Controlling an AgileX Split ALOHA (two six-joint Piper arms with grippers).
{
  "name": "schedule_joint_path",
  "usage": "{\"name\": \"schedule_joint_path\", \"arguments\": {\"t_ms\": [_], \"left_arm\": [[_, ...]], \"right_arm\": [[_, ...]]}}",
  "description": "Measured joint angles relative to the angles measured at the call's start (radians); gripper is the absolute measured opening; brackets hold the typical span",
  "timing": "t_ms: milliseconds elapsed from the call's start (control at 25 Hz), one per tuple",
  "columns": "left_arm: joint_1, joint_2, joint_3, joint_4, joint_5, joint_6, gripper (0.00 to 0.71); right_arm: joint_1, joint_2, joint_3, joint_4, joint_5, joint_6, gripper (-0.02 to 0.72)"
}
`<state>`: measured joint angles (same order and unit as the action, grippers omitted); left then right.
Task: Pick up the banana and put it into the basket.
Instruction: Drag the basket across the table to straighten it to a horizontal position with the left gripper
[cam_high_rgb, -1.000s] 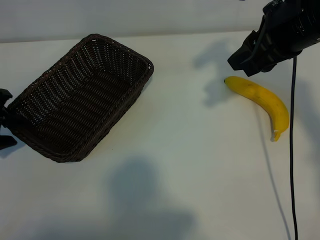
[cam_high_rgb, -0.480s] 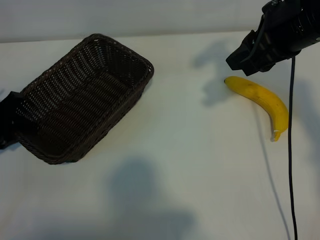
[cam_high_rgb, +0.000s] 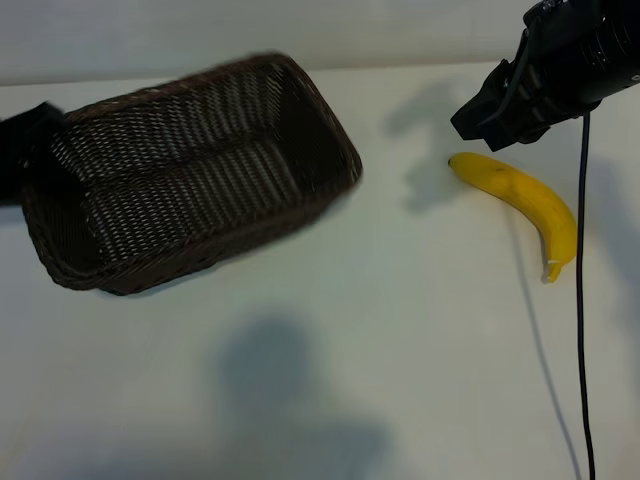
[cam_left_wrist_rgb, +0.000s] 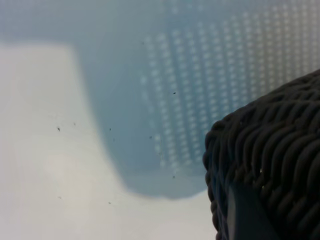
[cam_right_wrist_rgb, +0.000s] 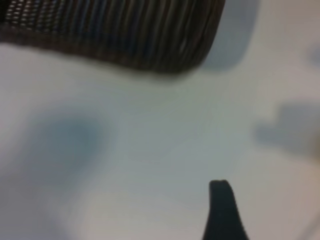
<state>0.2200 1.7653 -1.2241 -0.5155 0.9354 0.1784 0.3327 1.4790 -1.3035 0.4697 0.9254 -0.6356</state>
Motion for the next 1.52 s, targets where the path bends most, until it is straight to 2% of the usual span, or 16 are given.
{"name": "schedule_joint_path", "arguments": {"t_ms": [120, 320, 520, 800, 1200, 1400, 1520], "left_arm": [[-0.084, 0.064, -0.17, 0.071, 0.095, -0.035, 0.316], [-0.208, 0.206, -0.426, 0.091, 0.19, -0.055, 0.316], [-0.282, 0.34, -0.517, 0.1, 0.211, -0.042, 0.316], [-0.291, 0.425, -0.517, 0.089, 0.177, 0.011, 0.313], [-0.292, 0.434, -0.517, 0.071, 0.162, 0.004, 0.315], [-0.292, 0.434, -0.518, 0.063, 0.176, -0.011, 0.441], [-0.292, 0.434, -0.518, 0.057, 0.181, -0.014, 0.485]], "right_arm": [[0.0, 0.0, 0.0, 0.0, 0.0, 0.0, 0.47], [0.0, 0.0, 0.0, 0.0, 0.0, 0.0, 0.47], [0.0, 0.0, 0.0, 0.0, 0.0, 0.0, 0.47], [0.0, 0.0, 0.0, 0.0, 0.0, 0.0, 0.47], [0.0, 0.0, 0.0, 0.0, -0.025, 0.0, 0.47], [0.0, 0.0, 0.0, 0.0, -0.032, 0.0, 0.47], [0.0, 0.0, 0.0, 0.0, -0.034, 0.0, 0.47]]}}
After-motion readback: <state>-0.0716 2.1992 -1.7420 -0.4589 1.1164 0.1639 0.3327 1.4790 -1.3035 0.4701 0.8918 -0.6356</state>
